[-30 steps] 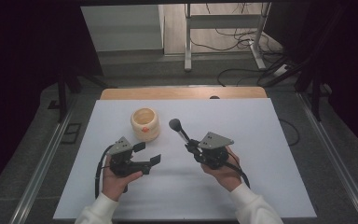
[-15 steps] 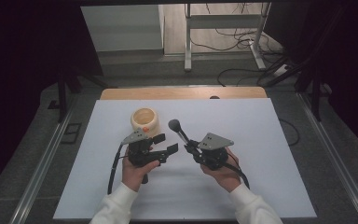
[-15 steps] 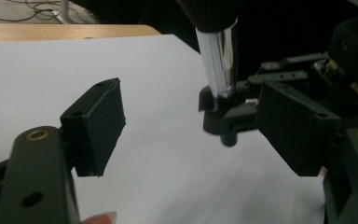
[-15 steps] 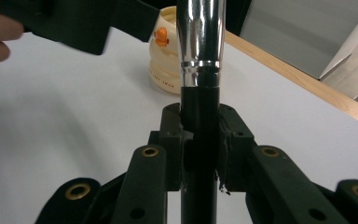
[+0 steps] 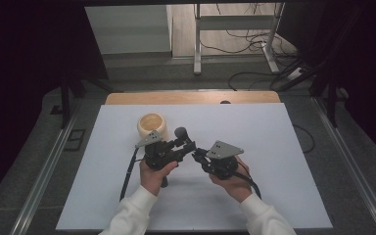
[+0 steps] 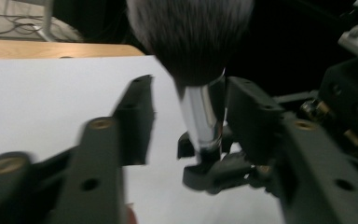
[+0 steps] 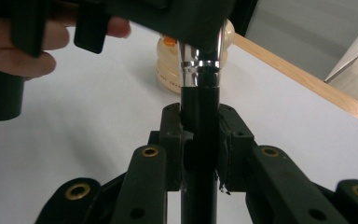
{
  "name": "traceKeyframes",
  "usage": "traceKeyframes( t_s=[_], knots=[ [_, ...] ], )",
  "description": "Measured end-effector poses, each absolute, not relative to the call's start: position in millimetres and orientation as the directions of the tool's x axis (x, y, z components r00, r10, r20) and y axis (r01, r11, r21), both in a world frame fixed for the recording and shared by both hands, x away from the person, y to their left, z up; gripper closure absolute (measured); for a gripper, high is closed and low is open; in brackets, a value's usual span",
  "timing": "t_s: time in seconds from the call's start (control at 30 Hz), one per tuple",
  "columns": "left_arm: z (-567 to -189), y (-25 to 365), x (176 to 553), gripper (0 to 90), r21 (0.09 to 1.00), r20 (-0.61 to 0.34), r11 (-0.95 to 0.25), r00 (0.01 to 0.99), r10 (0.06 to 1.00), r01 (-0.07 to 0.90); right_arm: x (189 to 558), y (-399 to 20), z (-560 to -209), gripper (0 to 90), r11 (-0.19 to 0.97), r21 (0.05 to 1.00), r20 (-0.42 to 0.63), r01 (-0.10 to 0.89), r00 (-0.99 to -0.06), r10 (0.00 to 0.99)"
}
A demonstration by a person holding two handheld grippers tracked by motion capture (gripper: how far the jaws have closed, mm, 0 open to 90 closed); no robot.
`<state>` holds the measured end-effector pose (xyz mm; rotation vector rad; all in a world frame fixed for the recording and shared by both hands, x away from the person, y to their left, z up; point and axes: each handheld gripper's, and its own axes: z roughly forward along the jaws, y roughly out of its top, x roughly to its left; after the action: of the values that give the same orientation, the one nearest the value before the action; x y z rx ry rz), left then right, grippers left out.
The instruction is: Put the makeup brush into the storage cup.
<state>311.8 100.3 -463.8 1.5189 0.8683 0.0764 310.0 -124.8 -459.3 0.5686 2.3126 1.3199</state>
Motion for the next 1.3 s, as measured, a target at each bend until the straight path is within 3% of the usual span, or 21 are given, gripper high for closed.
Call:
traceKeyframes(
  t_s=[0.1,0.4,0.77,1.07,1.3],
  knots=[
    [-464.8,101.0,315.2,67.5,0.858,-0.487,0.12,0.716,0.501,0.5,309.5,-124.1,-459.5,74.5,0.47,0.872,-0.154,0.14,-0.832,0.533],
    [-462.0,103.8,312.8,70.4,0.858,-0.495,0.129,0.734,0.465,0.497,308.2,-124.9,-458.1,73.6,0.464,0.877,-0.154,0.124,-0.843,0.516],
    [-451.8,128.8,312.0,70.4,0.872,-0.468,0.14,0.714,0.521,0.469,304.7,-136.5,-454.4,37.9,0.471,0.866,-0.125,0.167,-0.841,0.527],
    [-449.6,135.5,313.9,70.4,0.876,-0.449,0.113,0.704,0.551,0.469,306.7,-158.4,-457.3,27.5,0.465,0.858,-0.088,0.22,-0.827,0.555],
    [-442.8,141.9,316.6,70.4,0.875,-0.451,0.118,0.7,0.553,0.47,305.8,-178.7,-459.5,27.4,0.472,0.843,-0.07,0.26,-0.816,0.574]
  ],
)
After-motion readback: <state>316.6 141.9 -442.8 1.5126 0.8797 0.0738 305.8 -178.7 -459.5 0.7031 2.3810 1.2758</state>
